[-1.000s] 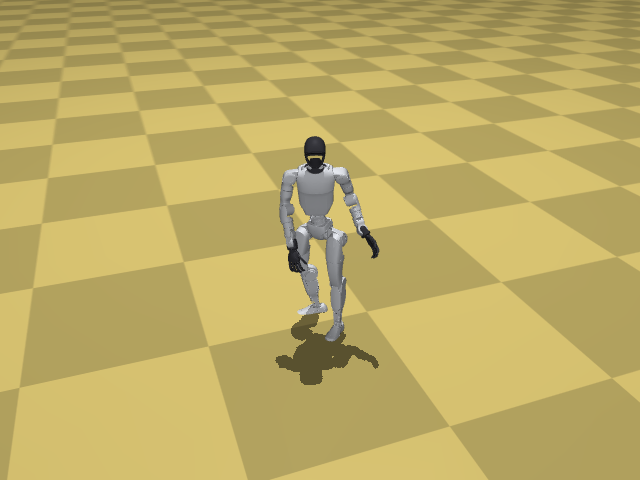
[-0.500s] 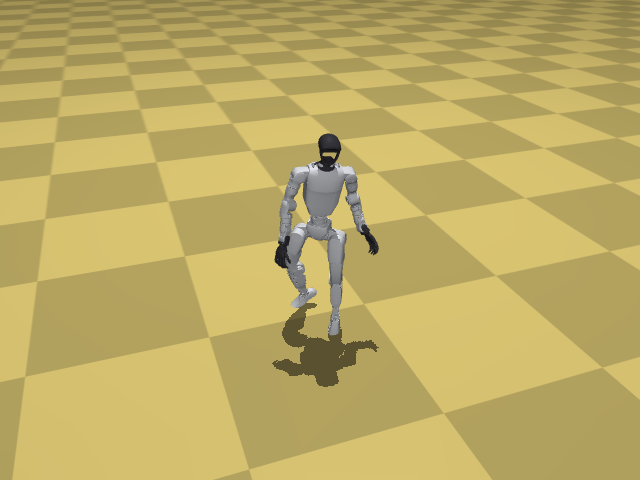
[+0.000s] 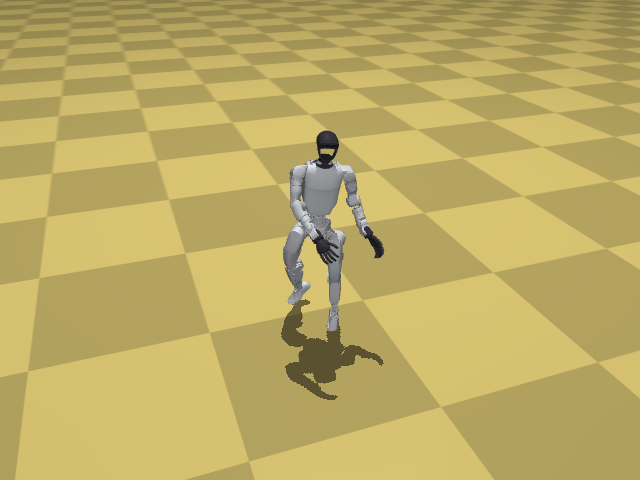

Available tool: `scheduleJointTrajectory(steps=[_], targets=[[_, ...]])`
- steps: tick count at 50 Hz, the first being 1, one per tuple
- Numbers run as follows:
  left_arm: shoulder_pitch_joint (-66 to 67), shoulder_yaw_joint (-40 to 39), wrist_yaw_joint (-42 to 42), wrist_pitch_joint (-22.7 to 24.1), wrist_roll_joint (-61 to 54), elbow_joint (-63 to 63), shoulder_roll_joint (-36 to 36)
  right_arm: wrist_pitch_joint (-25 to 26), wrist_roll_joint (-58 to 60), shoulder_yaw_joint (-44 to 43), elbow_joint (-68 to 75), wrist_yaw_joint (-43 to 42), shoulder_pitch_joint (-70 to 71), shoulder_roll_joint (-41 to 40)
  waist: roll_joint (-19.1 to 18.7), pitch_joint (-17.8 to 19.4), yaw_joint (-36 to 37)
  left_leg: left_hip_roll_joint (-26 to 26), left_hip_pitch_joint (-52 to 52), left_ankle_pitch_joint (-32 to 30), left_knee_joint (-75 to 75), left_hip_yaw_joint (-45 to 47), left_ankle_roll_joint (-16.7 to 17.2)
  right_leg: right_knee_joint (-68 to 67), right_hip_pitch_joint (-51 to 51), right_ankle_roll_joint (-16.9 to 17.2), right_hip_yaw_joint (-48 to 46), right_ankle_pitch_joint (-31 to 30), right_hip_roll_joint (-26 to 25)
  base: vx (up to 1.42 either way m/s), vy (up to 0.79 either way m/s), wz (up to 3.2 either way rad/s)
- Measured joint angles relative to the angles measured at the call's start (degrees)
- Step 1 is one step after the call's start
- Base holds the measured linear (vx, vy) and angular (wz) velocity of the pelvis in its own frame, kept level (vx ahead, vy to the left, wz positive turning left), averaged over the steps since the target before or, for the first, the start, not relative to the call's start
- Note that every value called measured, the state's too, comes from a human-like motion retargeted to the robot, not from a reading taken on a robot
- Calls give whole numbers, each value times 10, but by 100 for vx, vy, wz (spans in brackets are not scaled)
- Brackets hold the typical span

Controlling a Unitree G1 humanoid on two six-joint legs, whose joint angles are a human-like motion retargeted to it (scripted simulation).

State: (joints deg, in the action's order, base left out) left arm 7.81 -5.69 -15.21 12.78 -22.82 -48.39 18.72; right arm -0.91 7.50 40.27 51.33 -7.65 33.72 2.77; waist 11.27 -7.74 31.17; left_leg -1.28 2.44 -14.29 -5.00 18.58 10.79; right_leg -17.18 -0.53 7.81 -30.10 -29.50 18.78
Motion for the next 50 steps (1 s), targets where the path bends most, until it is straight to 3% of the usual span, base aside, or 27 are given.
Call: scheduleJointTrajectory(steps=[10,18,22,32,36,42,47,50], targets=[[6,1,-5,-19,33,-9,-7,0,43,29,11,51,-32,18,-20,18,0,0,8,32,0,47,-34,13,-13,8,24,35,-14,-1,-2,-6],[34,19,13,-31,17,-37,13,26,47,-5,89,21,-73,66,-43,56,-19,-4,7,60,1,90,-43,36,-32,3,2,201,-13,-5,-10,-46],[47,22,13,-41,15,-59,25,33,-1,-53,96,-7,-100,105,-48,75,-39,-2,3,73,9,118,-46,74,-45,3,-26,248,-6,-4,-16,-64],[35,39,-4,-57,37,-102,64,30,-125,-142,93,-71,-173,180,-39,107,-109,7,-24,92,44,166,-54,127,-79,22,17,187,-15,1,-24,-52],[2,52,-18,-62,50,-112,75,30,-127,-155,101,-75,-204,196,-41,101,-133,-4,-40,81,47,180,-54,114,-77,27,35,195,-24,6,-32,-47],[-47,66,-32,-57,45,-92,61,26,-116,-172,112,-69,-247,212,-45,81,-170,-27,-61,36,50,216,-59,111,-74,72,109,184,-52,6,-37,-61],[-71,83,-15,-46,36,-37,46,24,-113,-193,112,-63,-259,218,-48,65,-202,-68,-67,-7,70,248,-53,110,-89,72,163,168,-106,0,-50,-107],[-81,103,2,-40,42,-3,41,24,-118,-203,108,-60,-261,224,-50,61,-228,-84,-69,1,96,232,-44,106,-88,72,200,177,-127,1,-39,-111]])
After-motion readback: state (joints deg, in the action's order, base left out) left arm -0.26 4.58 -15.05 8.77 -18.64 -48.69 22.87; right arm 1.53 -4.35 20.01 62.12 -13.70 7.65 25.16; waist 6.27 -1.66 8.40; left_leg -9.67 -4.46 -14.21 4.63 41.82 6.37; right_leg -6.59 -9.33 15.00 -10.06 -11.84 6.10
